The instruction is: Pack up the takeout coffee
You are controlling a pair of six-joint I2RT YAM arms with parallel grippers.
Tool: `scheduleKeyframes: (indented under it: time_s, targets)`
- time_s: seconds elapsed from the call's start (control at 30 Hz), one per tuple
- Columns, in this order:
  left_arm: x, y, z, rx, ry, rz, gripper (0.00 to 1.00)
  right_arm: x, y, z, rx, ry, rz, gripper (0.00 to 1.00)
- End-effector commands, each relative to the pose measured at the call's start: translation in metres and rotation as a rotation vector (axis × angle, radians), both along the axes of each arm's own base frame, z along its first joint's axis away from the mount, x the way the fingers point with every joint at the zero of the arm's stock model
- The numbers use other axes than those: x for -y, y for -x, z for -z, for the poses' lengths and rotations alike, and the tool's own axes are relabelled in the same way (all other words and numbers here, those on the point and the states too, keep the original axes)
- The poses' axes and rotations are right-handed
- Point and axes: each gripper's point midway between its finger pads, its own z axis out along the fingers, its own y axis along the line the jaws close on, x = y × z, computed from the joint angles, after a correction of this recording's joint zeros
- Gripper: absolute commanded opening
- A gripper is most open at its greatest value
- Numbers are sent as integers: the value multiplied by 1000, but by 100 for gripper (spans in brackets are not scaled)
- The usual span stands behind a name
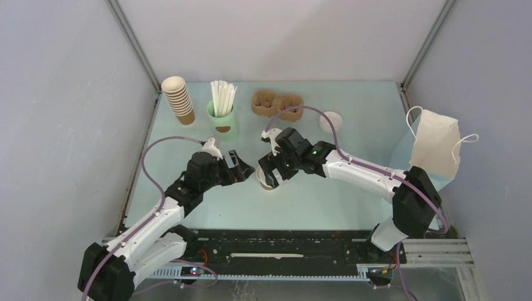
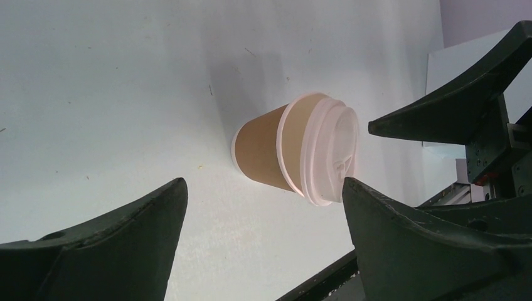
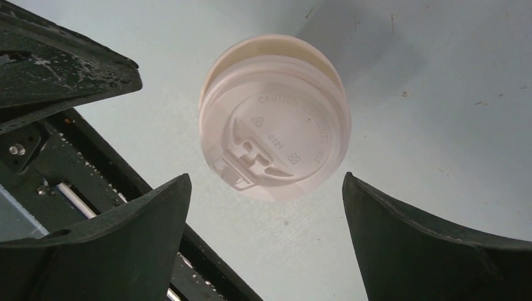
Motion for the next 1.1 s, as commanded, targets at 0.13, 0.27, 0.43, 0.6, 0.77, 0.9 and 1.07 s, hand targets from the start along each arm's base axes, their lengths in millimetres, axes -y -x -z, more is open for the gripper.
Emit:
scheduleKeyframes:
  time_s: [0.13, 0.27, 0.43, 0.6, 0.77, 0.9, 1.07]
  targets:
    - [0, 1, 6, -7, 18, -4, 99, -8, -11, -5, 52, 8, -8, 100]
    - [0, 1, 6, -6, 21, -4, 99, -14, -12, -2, 44, -4, -13, 100]
    - [0, 2, 6, -7, 20, -2, 99, -18, -15, -1, 46, -12, -10, 99]
    - [-2, 1, 9, -11, 16, -14, 99, -20, -18, -3, 55, -9, -7, 100]
    - [-5, 1, 15, -24, 7, -38, 98, -20, -21, -5, 67, 6, 5, 96]
    - [-7, 1, 18, -33, 2, -42, 97, -21, -21, -1, 66, 30, 4, 92]
    - [-9, 1, 20, -37, -4, -49, 97, -21, -19, -1, 78, 58, 8, 91]
